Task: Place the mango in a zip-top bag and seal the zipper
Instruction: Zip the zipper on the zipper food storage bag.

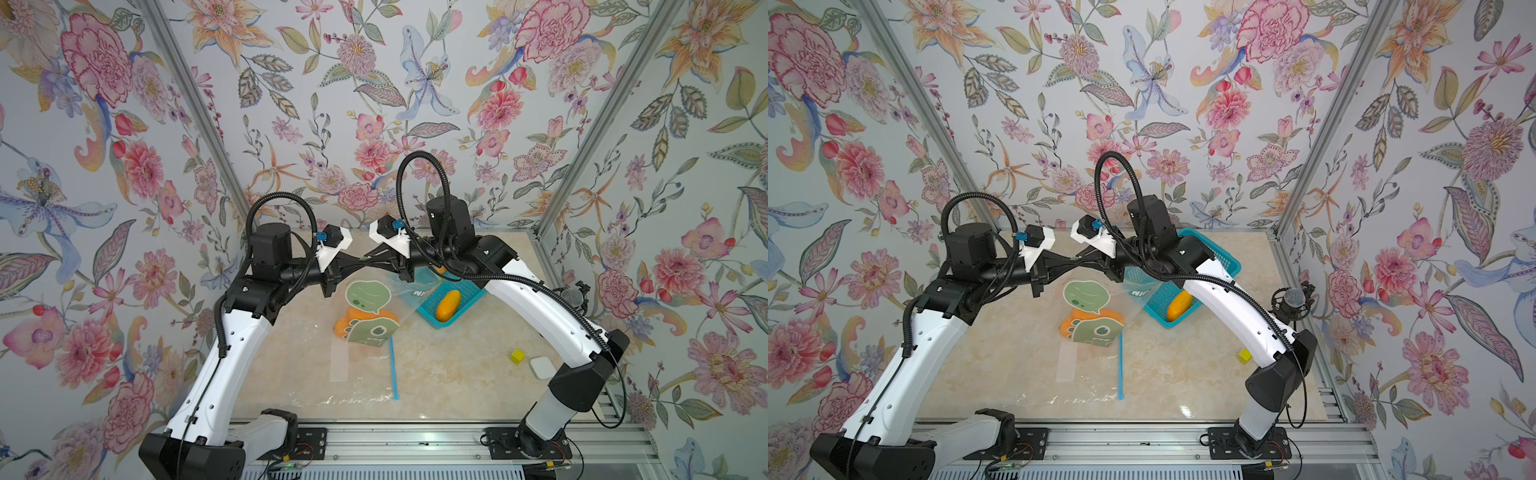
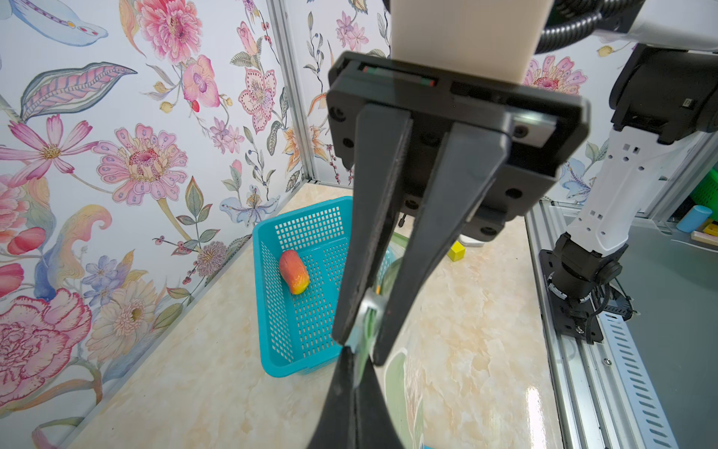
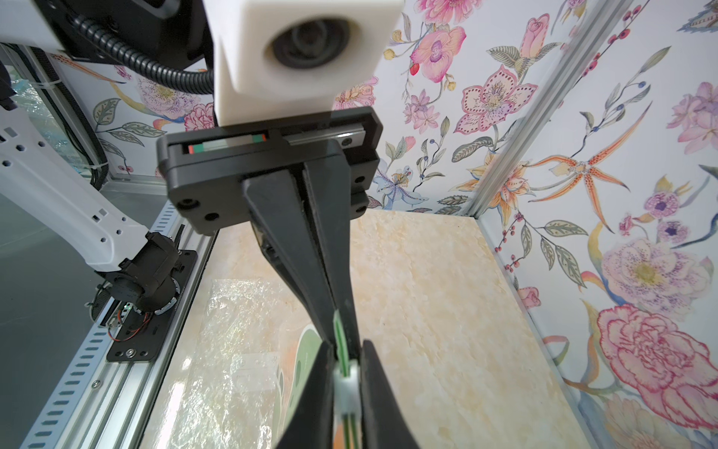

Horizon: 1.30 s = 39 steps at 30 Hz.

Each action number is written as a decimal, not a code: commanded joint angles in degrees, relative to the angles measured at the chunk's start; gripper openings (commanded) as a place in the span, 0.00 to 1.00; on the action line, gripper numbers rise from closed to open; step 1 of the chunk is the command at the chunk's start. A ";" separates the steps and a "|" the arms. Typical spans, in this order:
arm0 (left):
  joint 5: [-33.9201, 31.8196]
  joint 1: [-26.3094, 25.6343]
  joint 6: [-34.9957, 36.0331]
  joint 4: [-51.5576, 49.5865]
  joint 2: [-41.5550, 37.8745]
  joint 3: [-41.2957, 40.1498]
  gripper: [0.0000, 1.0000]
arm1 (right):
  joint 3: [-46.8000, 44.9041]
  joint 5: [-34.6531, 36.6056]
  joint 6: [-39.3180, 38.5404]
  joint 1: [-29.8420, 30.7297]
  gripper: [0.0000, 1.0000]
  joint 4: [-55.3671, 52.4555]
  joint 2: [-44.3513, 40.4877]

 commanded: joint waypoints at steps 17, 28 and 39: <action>-4.04 1.08 -4.43 5.43 -2.51 -1.16 0.00 | -6.29 4.07 -0.51 -1.55 0.02 -0.19 -4.69; -2.44 1.44 -3.11 4.12 -3.39 -0.76 0.00 | -8.10 7.21 -1.04 -1.93 0.00 0.33 -6.75; -10.22 3.83 -10.73 9.15 -4.72 -1.05 0.00 | -15.17 10.57 -0.99 -4.75 0.00 0.29 -11.69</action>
